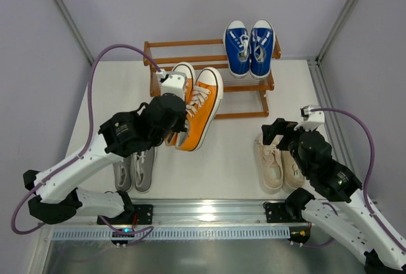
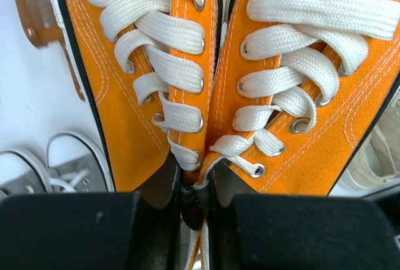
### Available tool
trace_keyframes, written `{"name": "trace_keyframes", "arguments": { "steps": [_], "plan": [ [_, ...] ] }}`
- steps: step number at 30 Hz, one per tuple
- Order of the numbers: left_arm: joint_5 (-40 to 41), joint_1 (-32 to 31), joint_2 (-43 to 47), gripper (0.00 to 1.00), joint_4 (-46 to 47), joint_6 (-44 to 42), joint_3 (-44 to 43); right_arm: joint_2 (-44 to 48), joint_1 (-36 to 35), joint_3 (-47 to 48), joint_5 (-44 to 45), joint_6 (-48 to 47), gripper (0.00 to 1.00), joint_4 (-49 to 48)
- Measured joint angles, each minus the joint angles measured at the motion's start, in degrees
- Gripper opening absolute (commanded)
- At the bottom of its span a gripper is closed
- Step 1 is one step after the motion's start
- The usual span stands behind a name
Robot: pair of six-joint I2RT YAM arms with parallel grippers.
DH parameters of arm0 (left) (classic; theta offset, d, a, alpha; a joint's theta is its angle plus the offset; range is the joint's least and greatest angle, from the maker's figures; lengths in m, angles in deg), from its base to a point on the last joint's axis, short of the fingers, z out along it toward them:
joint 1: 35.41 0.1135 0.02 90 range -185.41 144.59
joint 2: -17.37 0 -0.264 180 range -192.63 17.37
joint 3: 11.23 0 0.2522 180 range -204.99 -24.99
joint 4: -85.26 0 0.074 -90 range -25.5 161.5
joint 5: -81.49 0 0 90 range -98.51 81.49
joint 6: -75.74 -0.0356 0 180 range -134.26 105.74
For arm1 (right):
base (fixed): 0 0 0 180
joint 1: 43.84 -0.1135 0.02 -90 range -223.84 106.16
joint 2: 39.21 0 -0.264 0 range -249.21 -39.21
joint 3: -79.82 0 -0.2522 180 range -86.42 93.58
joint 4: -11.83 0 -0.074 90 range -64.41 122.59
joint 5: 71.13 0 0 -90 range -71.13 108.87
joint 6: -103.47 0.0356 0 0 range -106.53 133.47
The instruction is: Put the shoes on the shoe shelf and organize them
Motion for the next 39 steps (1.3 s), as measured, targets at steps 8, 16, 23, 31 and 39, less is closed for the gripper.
{"name": "trace_keyframes", "arguments": {
  "steps": [8,16,23,31,39],
  "plan": [
    [-1.5,10.3,-10.0,0.00,2.1,-13.8,-16.3,1.2,0.0,0.0,0.1,-0.6,0.99,0.8],
    [-3.7,22.7,-26.4,0.00,2.5,-19.8,-39.8,1.1,0.0,0.2,0.0,-0.9,0.98,1.7],
    [-5.3,29.1,-38.0,0.00,2.8,-20.7,-48.2,1.1,0.0,0.5,-0.4,-0.9,0.99,2.5],
    [-5.8,30.6,-42.3,0.00,1.4,-20.2,-48.2,1.2,0.0,0.4,-0.4,-0.9,0.99,2.9],
    [-4.8,31.6,-42.3,0.00,1.5,-18.1,-48.2,1.2,0.0,0.0,-0.4,-0.9,0.99,2.9]
  ]
}}
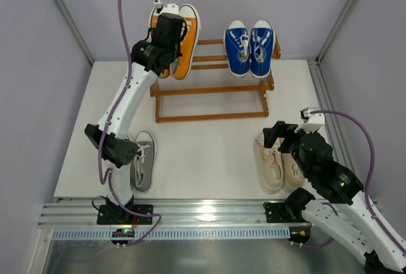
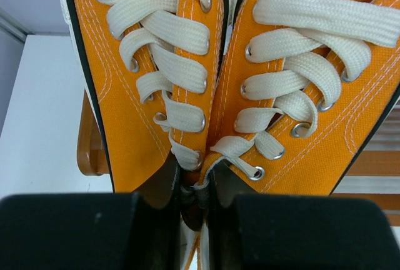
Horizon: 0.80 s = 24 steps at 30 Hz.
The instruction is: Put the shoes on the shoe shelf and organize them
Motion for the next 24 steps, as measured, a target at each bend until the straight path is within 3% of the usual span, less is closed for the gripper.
{"name": "trace_keyframes", "arguments": {
  "steps": [13,24],
  "plan": [
    [2.2,1.6,0.0,0.00,-0.3,3.8,0.0,0.3,0.0,0.0,-0.2,0.0,0.99,0.0],
    [2.1,1.7,-0.2,0.24,0.7,4.4,0.1,0.3,0.0,0.0,-0.2,0.0,0.99,0.0]
  ]
}}
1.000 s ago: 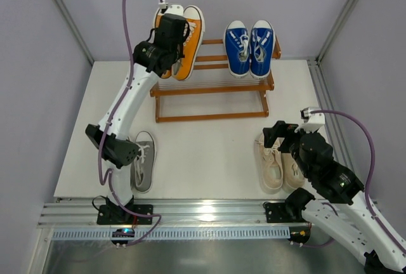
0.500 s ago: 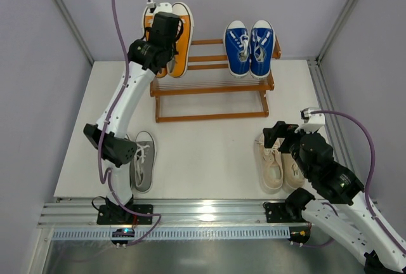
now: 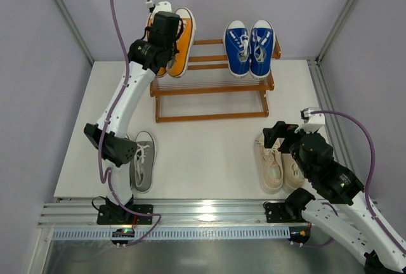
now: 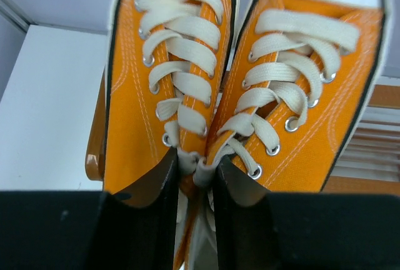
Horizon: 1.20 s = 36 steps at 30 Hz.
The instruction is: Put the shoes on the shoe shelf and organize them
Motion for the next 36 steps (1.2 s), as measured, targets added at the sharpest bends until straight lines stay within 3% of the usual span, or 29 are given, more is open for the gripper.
{"name": "trace_keyframes", "arguments": {
  "steps": [7,11,15,16,25,36],
  "plan": [
    [-0.6,0.0,0.0,0.49,2.6,1.1,0.1,0.0,0.0,0.0,0.0,0.0,0.99,0.0],
    [-0.4,0.1,0.0,0.70,3.1,1.3,0.2,0.0,0.0,0.0,0.0,0.0,0.99,0.0],
    [-0.3,0.1,0.4,0.83,3.4,1.7,0.6,0.0,0.0,0.0,0.0,0.0,0.99,0.0],
    [-0.3,0.1,0.6,0.91,3.5,2.0,0.8,0.0,0.0,0.0,0.0,0.0,0.99,0.0],
    [-2.4,0.3,8.7,0.95,11.0,2.8,9.8,0.0,0.0,0.0,0.0,0.0,0.99,0.0],
    [-2.9,0.3,12.7,0.92,15.5,2.0,10.2,0.0,0.0,0.0,0.0,0.0,0.99,0.0]
  ]
}}
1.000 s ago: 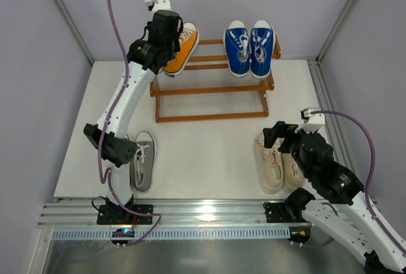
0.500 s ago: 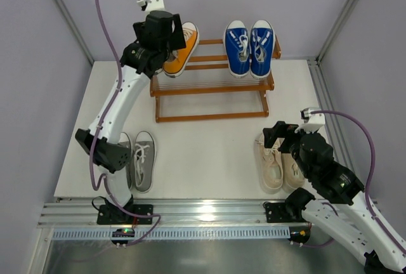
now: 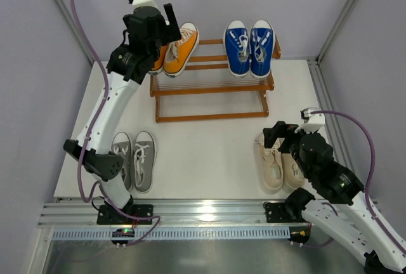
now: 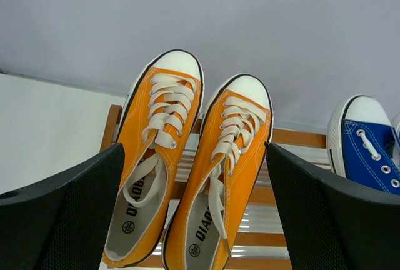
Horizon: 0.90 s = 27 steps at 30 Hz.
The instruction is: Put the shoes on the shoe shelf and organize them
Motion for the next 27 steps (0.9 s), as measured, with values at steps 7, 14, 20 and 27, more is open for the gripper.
{"name": "trace_keyframes", "arguments": {
  "steps": [7,14,20,27],
  "plan": [
    [-2.6,0.3,-6.8,0.81,-2.9,-3.6,-7.0,0.6,0.0,0.0,0.1,0.0,0.99,0.2],
    [-4.7,2.2,-11.3,0.71,-8.6,-6.3,-8.5,0.7,0.0,0.0,0.3,0.0,0.99,0.5],
    [-8.4,4.0,-12.0,0.52,-10.3,-7.1,-8.5,0.2,0.0,0.0,0.3,0.0,0.99,0.5],
    [-11.2,4.2,-12.4,0.00,-10.6,-7.1,-9.0,-0.2,0.0,0.0,0.4,0.0,0.99,0.5]
  ]
}}
